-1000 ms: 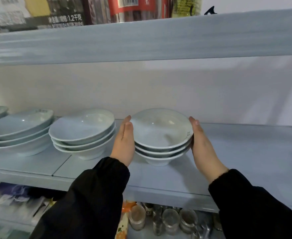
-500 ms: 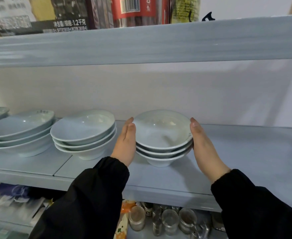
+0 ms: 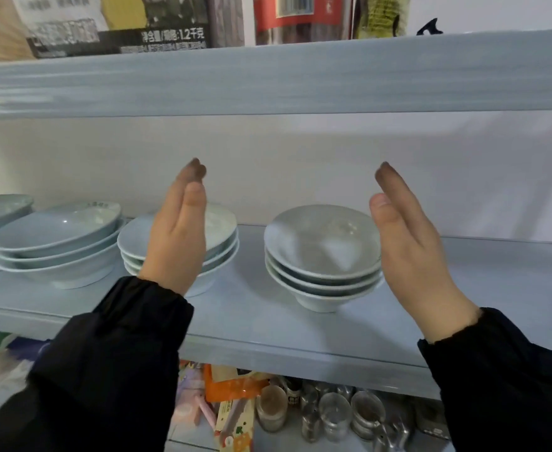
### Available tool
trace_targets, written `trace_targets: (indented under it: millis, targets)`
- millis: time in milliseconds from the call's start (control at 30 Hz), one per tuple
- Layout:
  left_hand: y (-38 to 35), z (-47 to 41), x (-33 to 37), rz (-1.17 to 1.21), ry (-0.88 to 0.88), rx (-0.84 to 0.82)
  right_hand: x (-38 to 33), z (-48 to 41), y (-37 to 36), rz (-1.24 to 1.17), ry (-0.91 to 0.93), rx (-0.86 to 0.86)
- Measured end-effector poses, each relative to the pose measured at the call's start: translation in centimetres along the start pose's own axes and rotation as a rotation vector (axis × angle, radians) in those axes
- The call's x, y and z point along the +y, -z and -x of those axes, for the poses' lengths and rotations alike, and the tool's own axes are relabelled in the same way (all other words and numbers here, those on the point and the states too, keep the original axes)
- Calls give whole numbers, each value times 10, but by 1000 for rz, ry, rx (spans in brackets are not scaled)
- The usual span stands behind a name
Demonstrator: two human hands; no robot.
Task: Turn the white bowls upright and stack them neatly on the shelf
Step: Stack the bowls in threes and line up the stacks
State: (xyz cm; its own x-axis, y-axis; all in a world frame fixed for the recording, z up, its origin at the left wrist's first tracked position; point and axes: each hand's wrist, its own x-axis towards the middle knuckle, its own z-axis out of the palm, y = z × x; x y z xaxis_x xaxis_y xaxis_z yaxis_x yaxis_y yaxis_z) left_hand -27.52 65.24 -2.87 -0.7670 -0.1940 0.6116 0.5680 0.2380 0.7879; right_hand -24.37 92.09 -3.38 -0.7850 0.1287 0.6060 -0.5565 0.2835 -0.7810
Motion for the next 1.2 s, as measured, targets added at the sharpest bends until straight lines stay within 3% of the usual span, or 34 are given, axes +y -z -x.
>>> trace_targets:
  millis: [267, 533, 733, 1033, 1200]
  targets:
    - [88, -4, -23, -59, 66, 5, -37, 40, -102, -127, 31, -160]
    - [142, 3, -71, -73, 182, -51, -15, 60, -190, -148, -127, -113]
    - [149, -3, -113, 28, 213, -136, 25, 41, -216, -115, -243, -5]
    - [140, -24, -167, 161, 179, -166, 70, 26, -231, -192, -211, -122]
    - [139, -23, -174, 134, 149, -212, 67, 32, -232, -145, -199, -96]
